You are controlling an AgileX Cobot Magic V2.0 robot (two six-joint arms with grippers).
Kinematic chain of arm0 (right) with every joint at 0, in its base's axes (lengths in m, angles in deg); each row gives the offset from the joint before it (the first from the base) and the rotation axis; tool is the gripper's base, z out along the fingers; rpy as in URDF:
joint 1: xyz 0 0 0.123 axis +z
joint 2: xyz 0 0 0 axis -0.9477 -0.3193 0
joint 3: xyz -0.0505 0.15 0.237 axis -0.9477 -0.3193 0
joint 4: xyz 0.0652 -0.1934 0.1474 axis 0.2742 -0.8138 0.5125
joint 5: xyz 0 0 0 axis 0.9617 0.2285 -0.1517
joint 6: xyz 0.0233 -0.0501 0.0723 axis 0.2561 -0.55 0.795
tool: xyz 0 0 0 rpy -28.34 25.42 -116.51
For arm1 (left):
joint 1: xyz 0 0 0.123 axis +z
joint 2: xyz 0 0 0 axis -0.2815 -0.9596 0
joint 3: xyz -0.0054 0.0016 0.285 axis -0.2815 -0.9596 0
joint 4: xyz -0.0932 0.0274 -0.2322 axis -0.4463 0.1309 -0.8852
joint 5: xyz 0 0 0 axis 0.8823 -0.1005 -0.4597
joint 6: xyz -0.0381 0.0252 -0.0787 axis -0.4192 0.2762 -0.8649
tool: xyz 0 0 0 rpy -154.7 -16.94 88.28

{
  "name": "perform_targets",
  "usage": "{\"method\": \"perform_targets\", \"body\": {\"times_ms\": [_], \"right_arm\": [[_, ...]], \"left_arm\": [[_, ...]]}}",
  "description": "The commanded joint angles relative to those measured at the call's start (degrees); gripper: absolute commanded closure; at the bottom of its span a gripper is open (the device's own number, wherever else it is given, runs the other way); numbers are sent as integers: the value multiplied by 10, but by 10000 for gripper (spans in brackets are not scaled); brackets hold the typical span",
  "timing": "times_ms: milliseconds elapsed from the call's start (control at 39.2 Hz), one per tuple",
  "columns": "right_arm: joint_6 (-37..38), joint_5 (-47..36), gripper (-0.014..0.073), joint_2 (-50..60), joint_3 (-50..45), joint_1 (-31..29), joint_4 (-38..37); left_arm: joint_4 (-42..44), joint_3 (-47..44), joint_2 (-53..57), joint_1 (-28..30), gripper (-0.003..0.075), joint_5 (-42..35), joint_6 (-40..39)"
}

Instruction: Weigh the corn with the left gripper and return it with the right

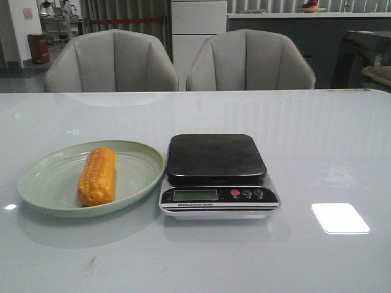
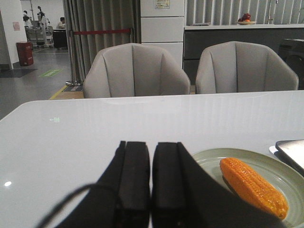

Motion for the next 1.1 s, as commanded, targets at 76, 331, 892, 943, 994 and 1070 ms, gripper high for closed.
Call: {"method": "perform_targets", "body": {"times_ms": [76, 331, 892, 943, 994, 1070], "right_arm": [[-5, -44, 425, 11, -6, 0, -3], [-5, -44, 425, 11, -6, 0, -3], [-5, -44, 425, 11, -6, 0, -3], [-5, -44, 425, 11, -6, 0, -3], [-5, -44, 425, 11, -6, 0, -3], [-5, -44, 425, 11, -6, 0, -3]], "left_arm": [[0, -19, 11, -4, 598, -46, -4], [0, -19, 11, -4, 598, -46, -4], [0, 74, -14, -4, 598, -117, -4], [0, 107, -31, -4, 598, -79, -4], [0, 143, -51, -4, 598, -47, -4], [0, 184, -88, -4, 598, 1, -4]]}}
